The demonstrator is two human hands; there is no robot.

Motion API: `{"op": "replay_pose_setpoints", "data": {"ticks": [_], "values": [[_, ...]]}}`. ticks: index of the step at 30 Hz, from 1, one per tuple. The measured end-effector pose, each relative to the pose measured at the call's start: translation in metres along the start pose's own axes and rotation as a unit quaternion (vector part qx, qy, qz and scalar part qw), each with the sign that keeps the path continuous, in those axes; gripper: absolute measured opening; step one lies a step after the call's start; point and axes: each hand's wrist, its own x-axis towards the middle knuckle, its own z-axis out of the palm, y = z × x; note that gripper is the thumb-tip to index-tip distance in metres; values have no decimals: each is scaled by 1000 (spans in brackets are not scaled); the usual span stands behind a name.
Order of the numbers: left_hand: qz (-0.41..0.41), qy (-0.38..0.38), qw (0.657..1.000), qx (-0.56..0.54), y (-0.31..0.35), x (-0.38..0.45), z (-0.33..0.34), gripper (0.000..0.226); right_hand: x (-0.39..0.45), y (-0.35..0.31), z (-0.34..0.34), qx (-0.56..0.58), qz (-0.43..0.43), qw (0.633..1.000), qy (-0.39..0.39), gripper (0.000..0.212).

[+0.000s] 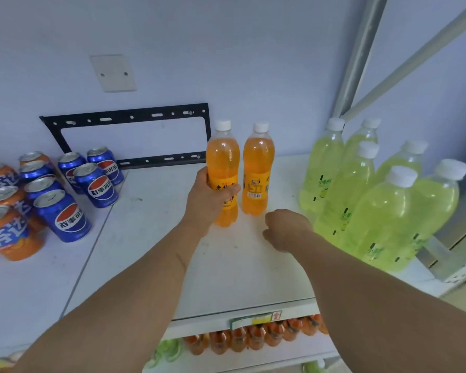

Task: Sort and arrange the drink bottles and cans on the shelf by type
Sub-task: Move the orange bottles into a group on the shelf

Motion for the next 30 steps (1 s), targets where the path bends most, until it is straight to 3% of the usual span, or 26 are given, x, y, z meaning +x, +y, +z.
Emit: {"op": "replay_pose_setpoints", "data": {"ticks": [4,18,20,22,23,24,26,28,30], "values": [[-2,-5,1000,-8,-7,14,7,77,-5,2,5,-17,-29,999,28,27],[4,-57,998,-26,-26,33,10,80,-2,3,18,40,-5,999,22,37],[-16,-61,998,-10,-29,24,4,83,-5,0,19,20,-14,999,22,36],[-22,-33,996,85,-36,6,-9,76,-11,-5,17,-14,-27,999,23,34],[2,-12,981,193,-40,-7,-18,65,-15,-10,15,-34,-36,998,28,32],[54,5,943,329,-44,-21,-29,52,-19,-16,13,-57,-47,997,37,31],[181,8,819,545,-48,-52,-52,37,-30,-33,10,-110,-89,988,68,28],[254,-8,725,640,-47,-82,-76,36,-44,-57,7,-149,-149,972,102,28],[263,5,690,674,-43,-109,-101,33,-60,-86,6,-158,-205,958,123,30]]}}
